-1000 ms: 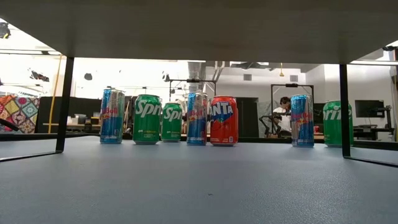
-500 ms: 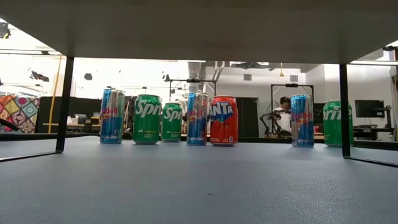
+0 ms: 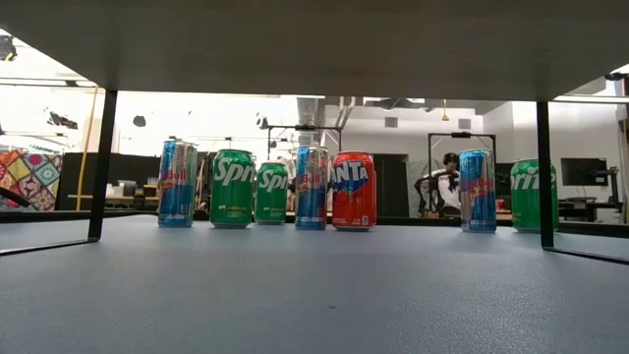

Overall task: Place canned beverage on shelf
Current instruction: Put the right orange soda can on the shelf, then put the bottom orange soda can on the shelf aligned with the other orange soda can

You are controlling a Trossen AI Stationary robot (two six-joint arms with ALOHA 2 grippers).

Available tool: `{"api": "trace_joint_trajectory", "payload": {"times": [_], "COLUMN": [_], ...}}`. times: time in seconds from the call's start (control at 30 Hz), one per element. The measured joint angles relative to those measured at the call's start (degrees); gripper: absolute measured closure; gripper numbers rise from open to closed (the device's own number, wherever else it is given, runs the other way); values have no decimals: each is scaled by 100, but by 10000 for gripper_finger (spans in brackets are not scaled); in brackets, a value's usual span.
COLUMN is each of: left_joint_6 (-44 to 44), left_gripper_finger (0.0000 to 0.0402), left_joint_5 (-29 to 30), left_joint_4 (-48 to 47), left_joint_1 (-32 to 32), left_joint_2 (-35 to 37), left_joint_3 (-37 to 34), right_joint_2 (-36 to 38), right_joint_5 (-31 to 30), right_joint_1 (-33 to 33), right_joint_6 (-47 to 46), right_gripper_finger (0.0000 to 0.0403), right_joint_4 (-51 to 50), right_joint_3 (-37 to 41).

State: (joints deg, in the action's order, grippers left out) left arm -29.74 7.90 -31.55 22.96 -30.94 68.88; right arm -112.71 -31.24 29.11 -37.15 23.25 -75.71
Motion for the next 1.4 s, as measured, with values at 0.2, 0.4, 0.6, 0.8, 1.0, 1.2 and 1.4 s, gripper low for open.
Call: {"api": "trace_joint_trajectory", "payload": {"times": [0.2, 0.4, 0.6, 0.8, 1.0, 1.2, 1.4], "left_joint_6": [0, 0, -43, -34, -30, -54, -289], "left_gripper_finger": [93, 93, 93, 93, 93, 93, 93], "left_joint_5": [-2, -4, -4, -4, -71, -472, -417], "left_joint_4": [0, -2, -2, -4, -265, -501, -581], "left_joint_1": [0, 0, 0, 0, 0, -3, 0], "left_joint_2": [0, 0, 0, 0, -2, -21, -147], "left_joint_3": [0, 0, 0, 0, 0, 0, -90], "right_joint_2": [-2, -2, -2, 104, 761, 1732, 3064], "right_joint_5": [103, 553, 1058, 897, 148, -47, -211], "right_joint_1": [-1, -59, -239, -293, -244, -312, -691], "right_joint_6": [-1, 81, 189, 362, 442, 1055, 1060], "right_gripper_finger": [403, 403, 403, 403, 403, 403, 402], "right_joint_4": [77, 125, 142, -207, -1544, -2613, -3928], "right_joint_3": [1, 1, 1, 3, 7, 10, 1]}}
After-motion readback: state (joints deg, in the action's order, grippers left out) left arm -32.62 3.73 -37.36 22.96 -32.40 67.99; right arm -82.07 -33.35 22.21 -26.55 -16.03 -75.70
